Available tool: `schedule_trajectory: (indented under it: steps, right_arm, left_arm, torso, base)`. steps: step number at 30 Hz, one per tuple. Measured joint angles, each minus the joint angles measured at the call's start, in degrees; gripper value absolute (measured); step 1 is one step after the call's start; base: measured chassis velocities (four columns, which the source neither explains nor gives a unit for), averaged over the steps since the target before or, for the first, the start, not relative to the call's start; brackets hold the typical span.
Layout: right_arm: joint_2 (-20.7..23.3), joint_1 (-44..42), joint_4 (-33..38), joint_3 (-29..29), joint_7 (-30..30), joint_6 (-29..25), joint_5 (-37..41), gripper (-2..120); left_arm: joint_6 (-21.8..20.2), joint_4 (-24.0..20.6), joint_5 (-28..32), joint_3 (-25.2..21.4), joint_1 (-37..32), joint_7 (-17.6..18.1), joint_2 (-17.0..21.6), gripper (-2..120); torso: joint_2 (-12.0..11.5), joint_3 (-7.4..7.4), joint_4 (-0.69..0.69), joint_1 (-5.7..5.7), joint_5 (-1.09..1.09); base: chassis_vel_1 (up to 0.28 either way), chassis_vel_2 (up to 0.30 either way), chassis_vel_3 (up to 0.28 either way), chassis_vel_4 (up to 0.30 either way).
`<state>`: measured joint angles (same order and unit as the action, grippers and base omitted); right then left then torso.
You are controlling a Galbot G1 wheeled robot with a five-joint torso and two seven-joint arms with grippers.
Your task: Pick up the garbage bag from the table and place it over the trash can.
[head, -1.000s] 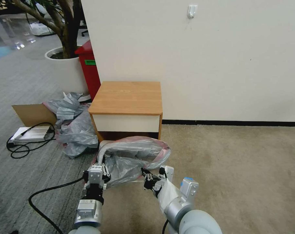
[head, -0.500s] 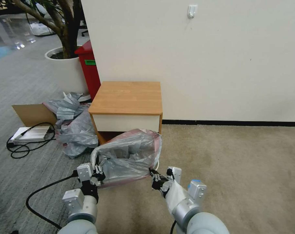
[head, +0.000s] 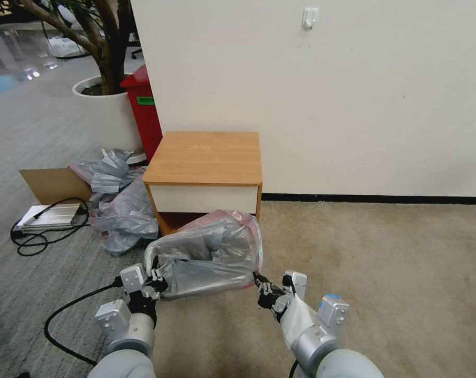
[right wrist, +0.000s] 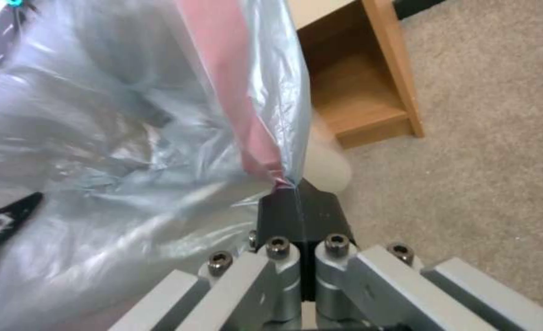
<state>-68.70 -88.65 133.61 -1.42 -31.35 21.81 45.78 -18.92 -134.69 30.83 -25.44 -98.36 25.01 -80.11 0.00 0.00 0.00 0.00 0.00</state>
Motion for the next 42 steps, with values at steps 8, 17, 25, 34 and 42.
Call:
schedule_trajectory:
  steps: [8, 17, 25, 34, 42]
  right_arm:
    - [0.49, -1.03, -0.67, -2.44, 1.37, -0.7, -2.6, 0]
    - [2.0, -4.99, -0.48, -4.35, 4.75, -2.58, -21.35, 17]
    - [3.16, -10.36, 3.93, -5.42, 10.09, 0.54, -31.62, 43]
    - [2.32, -8.31, 6.6, -7.58, 19.29, -9.0, -33.91, 75]
    - [1.68, -4.23, 0.74, -9.62, 26.46, -14.42, -35.39, 99]
  left_arm:
    - [-3.85, -2.42, 10.4, -1.06, -0.3, 0.62, 0.7, 3]
    - [-5.71, -1.41, 11.62, -1.47, 0.1, 1.07, 1.75, 3]
    - [-6.2, -0.14, 12.45, -2.07, 1.71, 1.54, 3.27, 3]
    - [-6.46, 0.89, 12.77, -2.08, 1.98, 0.65, 4.34, 3]
    - [-6.65, 1.04, 12.72, -1.4, 2.31, -0.58, 5.13, 3]
  torso:
    - [0.0, 0.0, 0.0, 0.0, 0.0]
    - [0.0, 0.0, 0.0, 0.0, 0.0]
    - [0.0, 0.0, 0.0, 0.0, -0.01]
    - [0.0, 0.0, 0.01, 0.0, -0.01]
    - [0.0, 0.0, 0.0, 0.0, 0.0]
  base:
    - [0.0, 0.0, 0.0, 0.0]
    - [0.0, 0.0, 0.0, 0.0]
    - [0.0, 0.0, 0.0, 0.0]
    - [0.0, 0.0, 0.0, 0.0]
    - [0.0, 0.0, 0.0, 0.0]
